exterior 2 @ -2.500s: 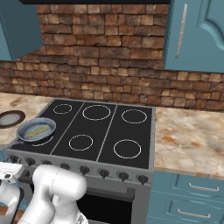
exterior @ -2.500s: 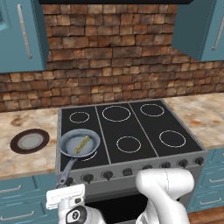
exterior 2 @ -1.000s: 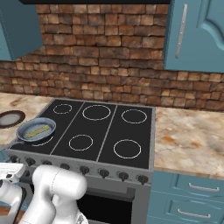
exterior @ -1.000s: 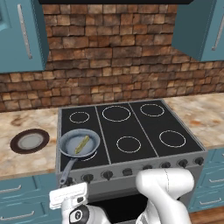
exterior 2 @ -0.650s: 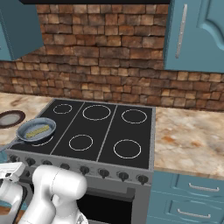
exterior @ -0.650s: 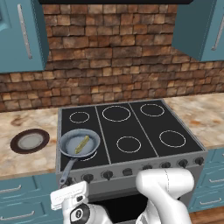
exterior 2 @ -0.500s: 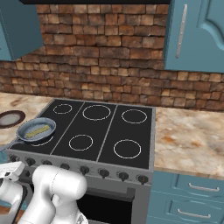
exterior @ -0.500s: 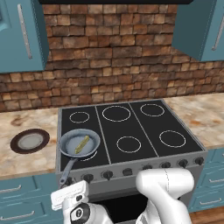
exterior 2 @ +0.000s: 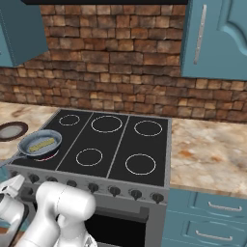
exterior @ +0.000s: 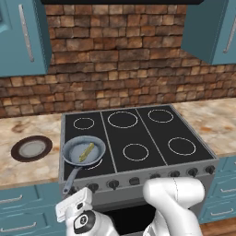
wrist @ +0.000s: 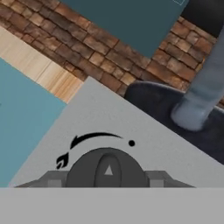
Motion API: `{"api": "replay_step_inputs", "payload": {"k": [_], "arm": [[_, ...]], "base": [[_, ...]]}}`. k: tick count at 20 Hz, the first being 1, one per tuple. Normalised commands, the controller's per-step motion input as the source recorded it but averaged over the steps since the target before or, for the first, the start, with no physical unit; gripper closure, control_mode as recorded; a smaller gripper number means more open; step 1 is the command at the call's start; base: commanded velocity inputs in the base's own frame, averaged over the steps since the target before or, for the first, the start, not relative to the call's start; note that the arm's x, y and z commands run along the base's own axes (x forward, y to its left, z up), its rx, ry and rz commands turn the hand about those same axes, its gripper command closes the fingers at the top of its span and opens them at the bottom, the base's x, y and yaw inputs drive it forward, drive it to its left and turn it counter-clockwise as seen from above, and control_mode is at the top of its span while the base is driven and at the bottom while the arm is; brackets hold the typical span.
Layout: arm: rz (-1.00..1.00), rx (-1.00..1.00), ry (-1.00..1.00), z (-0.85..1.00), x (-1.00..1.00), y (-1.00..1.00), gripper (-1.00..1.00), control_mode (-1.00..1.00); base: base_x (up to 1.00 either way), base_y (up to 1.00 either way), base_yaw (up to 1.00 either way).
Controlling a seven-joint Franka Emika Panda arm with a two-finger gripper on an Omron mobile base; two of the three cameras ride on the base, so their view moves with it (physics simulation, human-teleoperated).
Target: Pick up the butter stick and place it in the pan. Then turn on the burner for the pan.
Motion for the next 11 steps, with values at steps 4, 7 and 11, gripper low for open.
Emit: {"api": "replay_step_inputs", "payload": {"k": [4, 7, 11], "arm": [[-0.10, -0.27, 0.04, 0.00, 0.00, 0.00, 1.00, -1.00], [-0.08, -0.27, 0.06, 0.00, 0.00, -0.03, 1.00, -1.00], [-0.05, -0.26, 0.05, 0.00, 0.00, -0.09, 1.00, -1.00]], "base": [[0.00, 0.00, 0.00], [0.00, 0.00, 0.00], [0.00, 0.00, 0.00]]}}
